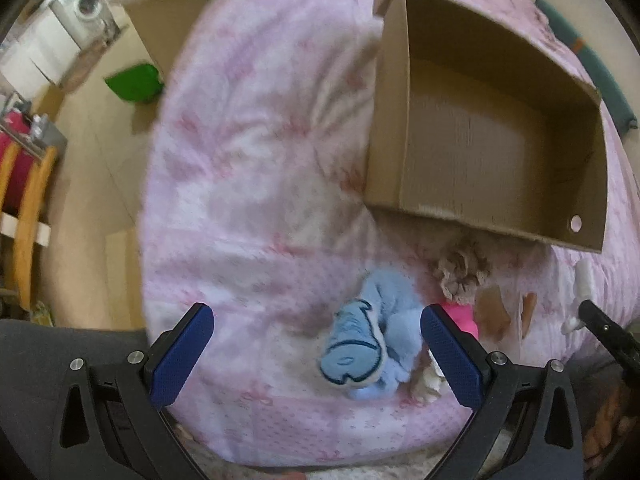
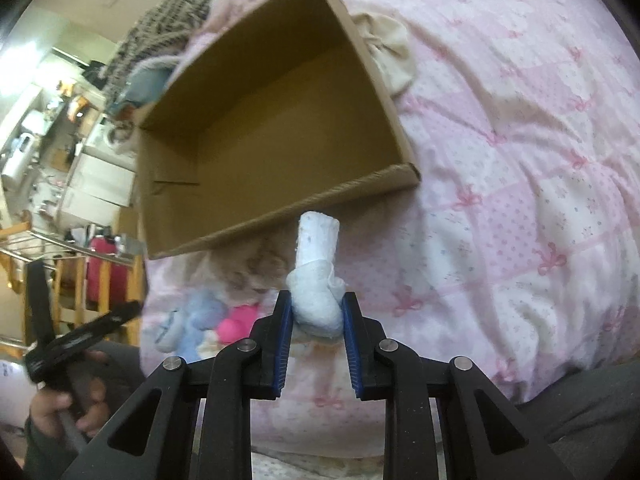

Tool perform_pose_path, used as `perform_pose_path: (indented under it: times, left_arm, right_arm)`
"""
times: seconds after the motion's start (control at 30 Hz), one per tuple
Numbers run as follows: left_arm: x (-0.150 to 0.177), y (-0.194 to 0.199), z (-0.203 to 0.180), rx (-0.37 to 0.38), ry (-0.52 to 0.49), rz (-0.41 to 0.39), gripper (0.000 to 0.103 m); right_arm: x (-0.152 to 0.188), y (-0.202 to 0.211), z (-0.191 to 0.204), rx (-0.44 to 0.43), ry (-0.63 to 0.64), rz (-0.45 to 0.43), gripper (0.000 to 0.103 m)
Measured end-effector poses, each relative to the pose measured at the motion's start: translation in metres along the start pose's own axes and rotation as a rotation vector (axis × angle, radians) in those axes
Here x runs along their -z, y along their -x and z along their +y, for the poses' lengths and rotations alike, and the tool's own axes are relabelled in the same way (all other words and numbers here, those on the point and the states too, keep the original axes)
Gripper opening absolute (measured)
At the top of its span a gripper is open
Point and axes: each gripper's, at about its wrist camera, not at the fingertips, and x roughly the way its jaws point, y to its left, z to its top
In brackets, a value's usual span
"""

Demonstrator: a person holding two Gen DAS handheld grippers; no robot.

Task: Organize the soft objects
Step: 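Grasp the white rolled sock with the right tool while the left tool grasps the blue plush sock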

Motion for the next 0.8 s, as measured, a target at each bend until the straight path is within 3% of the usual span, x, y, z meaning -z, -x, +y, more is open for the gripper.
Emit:
perform_pose_path:
  times: [0.2, 0.3, 0.4, 0.53, 0.6, 0.67, 0.73, 0.8]
  left_arm:
    - [0.008, -0.032, -0.026, 0.071, -0.013, 0.094, 0.101]
    - [0.012, -0.047, -0.035, 0.060, -0.025, 0.117, 0.088]
    - [0.015, -0.059, -0.032, 0.072, -0.003, 0.135, 0.081]
    - [0.020, -0.076, -0.027, 0.090, 0.013, 0.170, 0.057]
    - [0.024, -0.082, -0.024, 0.105, 0.022, 0.186, 0.053]
    - [0.029, -0.086, -0.021, 0.105, 0.034, 0.177, 0.047]
    - [0.033, -0.087, -0.017, 0.101, 0.039, 0.166, 0.034]
    - [0.037, -0.086, -0.015, 0.100, 0.044, 0.154, 0.031]
  right_arm:
    - [0.000, -0.003, -0.006, -0.075, -0.044, 0.042, 0.026]
    - [0.001, -0.012, -0.006, -0.072, -0.045, 0.062, 0.026]
    - [0.002, -0.017, 0.000, -0.088, -0.034, 0.071, 0.026]
    - [0.002, -0.021, 0.007, -0.089, -0.015, 0.076, 0.026]
    - [0.003, -0.021, 0.006, -0.089, -0.020, 0.079, 0.026]
    - [0.001, -0.024, 0.007, -0.090, -0.024, 0.083, 0.026]
    - [0.000, -0.025, 0.009, -0.086, -0.019, 0.083, 0.026]
    - [0.000, -0.026, 0.012, -0.081, -0.013, 0.082, 0.026]
